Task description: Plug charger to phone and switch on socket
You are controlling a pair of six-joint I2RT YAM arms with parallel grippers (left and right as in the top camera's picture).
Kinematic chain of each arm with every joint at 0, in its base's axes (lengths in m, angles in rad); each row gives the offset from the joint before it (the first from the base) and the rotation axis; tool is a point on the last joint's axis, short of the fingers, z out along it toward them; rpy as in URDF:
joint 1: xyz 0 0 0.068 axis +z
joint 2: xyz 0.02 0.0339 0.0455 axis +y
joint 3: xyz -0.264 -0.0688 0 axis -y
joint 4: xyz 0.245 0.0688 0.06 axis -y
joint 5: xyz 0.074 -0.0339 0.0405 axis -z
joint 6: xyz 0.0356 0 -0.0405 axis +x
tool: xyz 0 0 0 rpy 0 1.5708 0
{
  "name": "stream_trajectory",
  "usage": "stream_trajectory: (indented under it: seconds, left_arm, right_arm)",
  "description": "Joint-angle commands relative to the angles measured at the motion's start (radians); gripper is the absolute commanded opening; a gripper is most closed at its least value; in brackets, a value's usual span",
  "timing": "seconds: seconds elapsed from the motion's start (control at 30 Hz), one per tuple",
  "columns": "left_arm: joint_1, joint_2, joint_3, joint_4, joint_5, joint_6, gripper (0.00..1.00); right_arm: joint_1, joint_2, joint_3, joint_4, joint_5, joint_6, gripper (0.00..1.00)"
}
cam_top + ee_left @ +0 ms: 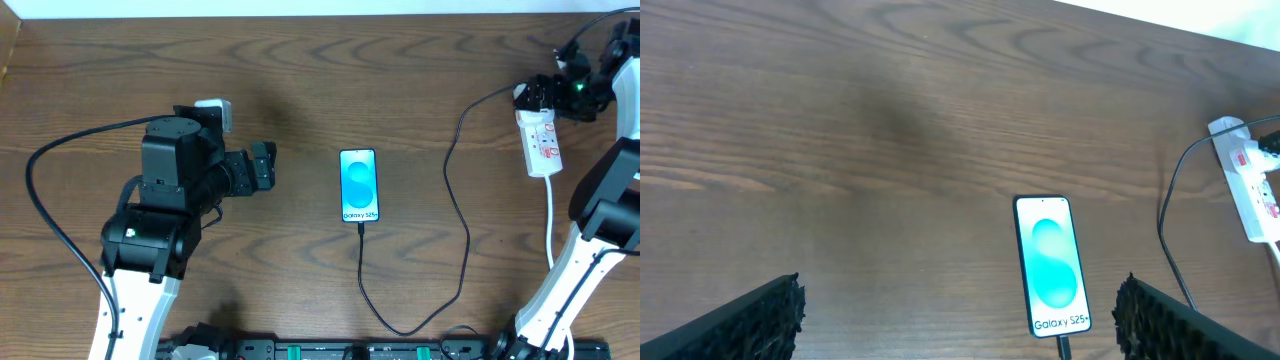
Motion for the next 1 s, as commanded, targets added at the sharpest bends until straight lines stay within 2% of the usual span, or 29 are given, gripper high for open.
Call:
stream_trajectory:
  seconds: [0.0, 0.97]
  left_arm:
    - [0.003, -0.002, 0.009, -0.001, -0.014, 0.014, 0.99]
    - [0.003, -0.002, 0.009, -0.001, -0.014, 0.014, 0.99]
  right_arm:
    - [0.008, -0.003, -0.002, -0.006, -0.024, -0.016, 0.99]
    - [0.01, -0.003, -0.137, 0.027, -0.066, -0.008, 0.99]
